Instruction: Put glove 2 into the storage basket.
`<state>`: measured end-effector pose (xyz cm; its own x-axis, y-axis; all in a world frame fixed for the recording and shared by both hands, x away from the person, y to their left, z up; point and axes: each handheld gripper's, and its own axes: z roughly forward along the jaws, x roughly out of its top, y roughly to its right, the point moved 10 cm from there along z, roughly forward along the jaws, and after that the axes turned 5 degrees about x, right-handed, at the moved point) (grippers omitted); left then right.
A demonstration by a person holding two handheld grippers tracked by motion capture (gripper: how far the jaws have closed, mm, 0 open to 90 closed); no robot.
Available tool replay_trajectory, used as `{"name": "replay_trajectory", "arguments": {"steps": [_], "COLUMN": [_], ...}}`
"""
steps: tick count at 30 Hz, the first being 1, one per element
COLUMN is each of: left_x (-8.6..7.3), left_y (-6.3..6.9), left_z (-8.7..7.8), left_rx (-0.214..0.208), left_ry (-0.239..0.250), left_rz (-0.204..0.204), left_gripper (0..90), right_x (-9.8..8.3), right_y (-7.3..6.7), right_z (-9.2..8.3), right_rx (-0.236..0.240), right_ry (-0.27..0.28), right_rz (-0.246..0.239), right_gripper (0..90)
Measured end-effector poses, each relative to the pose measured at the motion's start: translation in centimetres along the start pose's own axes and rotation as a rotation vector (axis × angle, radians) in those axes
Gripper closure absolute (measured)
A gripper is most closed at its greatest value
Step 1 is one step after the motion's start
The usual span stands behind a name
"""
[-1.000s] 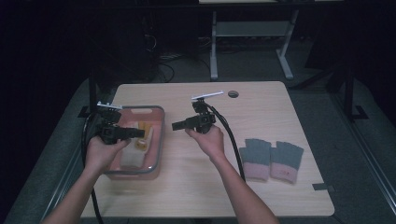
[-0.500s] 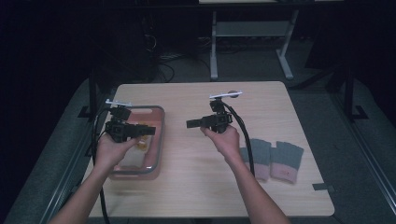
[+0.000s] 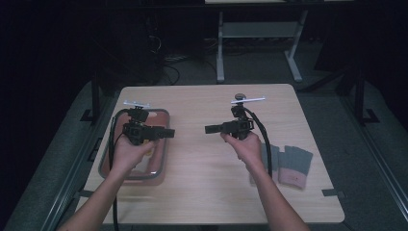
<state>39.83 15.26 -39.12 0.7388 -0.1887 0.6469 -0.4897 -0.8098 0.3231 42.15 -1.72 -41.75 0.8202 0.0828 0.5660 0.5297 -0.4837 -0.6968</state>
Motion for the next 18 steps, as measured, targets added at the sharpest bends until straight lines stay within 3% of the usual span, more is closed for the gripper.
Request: {"name": "replay_trajectory", "arguments": {"steps": [9,18], "left_x": [0.2,0.5], "left_y": [2.1,4.0], "left_z": [1.3,2.1], "left_rx": [-0.040,-0.082], "left_ry": [-0.003,0.020], "left_rz": [0.022,0.033], "left_gripper": [38.3,37.4], "right_x": [-0.3,-1.3], "right_y": [0.7,1.9], "right_z": [-2.2,-4.7], "right_rx": [0.000,0.011], "right_ry": [0.028,0.016], "right_rz": [0.020,0.027], "right_gripper": [47.5,42.0]}}
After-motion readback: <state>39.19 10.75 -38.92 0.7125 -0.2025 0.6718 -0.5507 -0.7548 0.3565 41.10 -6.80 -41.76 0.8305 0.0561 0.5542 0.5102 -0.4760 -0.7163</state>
